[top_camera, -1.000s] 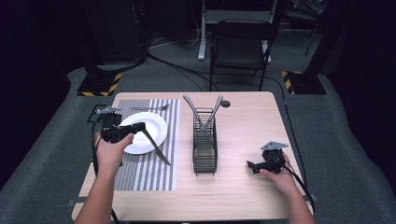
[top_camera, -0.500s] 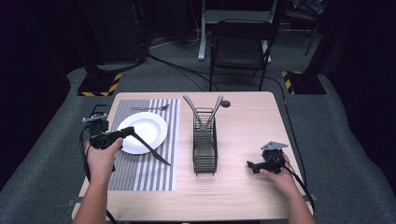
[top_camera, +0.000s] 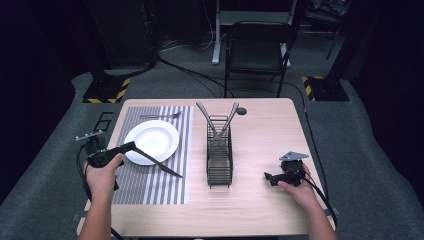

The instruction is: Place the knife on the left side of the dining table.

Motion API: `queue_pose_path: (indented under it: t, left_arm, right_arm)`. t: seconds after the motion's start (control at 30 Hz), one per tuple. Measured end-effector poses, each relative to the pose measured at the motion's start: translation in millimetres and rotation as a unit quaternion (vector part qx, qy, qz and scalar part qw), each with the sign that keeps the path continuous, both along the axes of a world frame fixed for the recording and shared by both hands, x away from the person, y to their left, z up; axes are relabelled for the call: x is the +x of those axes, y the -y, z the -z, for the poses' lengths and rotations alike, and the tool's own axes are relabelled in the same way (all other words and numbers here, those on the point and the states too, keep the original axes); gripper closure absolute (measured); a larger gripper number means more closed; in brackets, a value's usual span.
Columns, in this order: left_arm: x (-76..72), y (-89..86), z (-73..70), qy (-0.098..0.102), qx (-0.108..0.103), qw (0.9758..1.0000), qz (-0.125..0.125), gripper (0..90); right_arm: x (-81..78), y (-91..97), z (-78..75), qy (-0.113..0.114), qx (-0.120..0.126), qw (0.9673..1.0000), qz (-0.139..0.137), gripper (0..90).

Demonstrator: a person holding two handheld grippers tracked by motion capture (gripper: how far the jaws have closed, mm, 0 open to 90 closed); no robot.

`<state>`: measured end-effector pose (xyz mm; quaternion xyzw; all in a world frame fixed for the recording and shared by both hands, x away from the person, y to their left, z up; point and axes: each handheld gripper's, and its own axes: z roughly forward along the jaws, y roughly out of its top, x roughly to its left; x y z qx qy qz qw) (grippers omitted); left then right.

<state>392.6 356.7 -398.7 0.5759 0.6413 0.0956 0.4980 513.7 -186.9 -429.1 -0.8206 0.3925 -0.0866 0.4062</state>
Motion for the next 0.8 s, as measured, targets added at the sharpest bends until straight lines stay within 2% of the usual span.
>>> queue_pose_path:
  t: [0.17, 0.8]
  left_arm:
    - [-1.6, -7.5, 8.8, -0.009, -0.007, 0.9998, -0.017, 78.5]
    - [-13.1, -33.6, 44.2, -0.034, -0.029, 0.9976, -0.052, 74.1]
  right_arm:
    - [0.0, 0.0, 0.0, 0.0, 0.0, 1.0, 0.0, 0.0]
    - [0.0, 0.0, 0.0, 0.0, 0.0, 1.0, 0.0, 0.0]
